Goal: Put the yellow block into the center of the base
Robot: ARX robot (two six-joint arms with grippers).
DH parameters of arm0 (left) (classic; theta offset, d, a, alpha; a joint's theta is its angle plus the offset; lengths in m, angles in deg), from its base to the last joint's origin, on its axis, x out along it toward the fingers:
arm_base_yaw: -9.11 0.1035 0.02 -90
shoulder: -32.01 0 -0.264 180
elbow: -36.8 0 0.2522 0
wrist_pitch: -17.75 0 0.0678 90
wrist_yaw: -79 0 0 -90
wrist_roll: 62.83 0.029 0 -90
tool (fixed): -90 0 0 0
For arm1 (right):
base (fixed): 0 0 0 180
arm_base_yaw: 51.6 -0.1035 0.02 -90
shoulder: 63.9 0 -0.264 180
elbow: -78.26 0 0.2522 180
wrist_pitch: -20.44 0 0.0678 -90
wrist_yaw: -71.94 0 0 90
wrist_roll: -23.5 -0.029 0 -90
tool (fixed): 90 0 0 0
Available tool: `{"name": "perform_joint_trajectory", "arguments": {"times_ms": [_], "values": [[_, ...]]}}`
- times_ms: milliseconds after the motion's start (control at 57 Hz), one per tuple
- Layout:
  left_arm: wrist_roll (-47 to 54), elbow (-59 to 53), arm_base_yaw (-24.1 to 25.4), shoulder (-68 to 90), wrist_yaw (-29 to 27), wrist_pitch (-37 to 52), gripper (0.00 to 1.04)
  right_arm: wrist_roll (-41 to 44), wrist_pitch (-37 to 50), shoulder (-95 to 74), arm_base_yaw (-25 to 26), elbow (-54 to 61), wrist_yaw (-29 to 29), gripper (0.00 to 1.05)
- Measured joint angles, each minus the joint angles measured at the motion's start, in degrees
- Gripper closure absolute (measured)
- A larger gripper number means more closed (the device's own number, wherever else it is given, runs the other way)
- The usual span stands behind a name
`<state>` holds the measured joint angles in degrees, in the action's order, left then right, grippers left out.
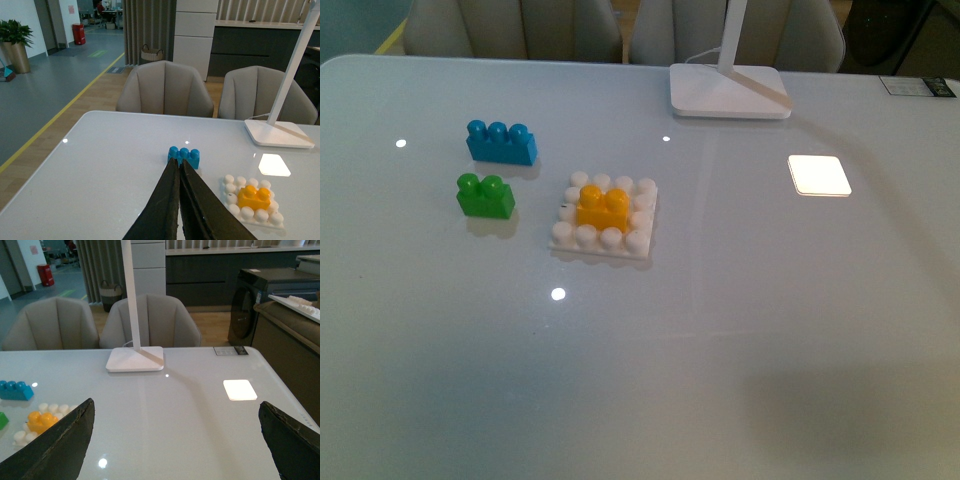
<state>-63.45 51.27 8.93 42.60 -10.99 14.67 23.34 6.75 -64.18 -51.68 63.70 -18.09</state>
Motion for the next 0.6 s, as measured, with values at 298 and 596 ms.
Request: {"name": "perform_joint_trajectory", "arguments": {"times_ms": [298,596], "values": [[0.0,0.0,0.0,-10.2,0.0,-10.6,1.02,0.0,0.0,0.0,0.0,0.0,0.0,0.09],[0.0,0.0,0.0,-10.2,0.0,-10.6,1.02,0.0,0.0,0.0,0.0,0.0,0.0,0.09]]}}
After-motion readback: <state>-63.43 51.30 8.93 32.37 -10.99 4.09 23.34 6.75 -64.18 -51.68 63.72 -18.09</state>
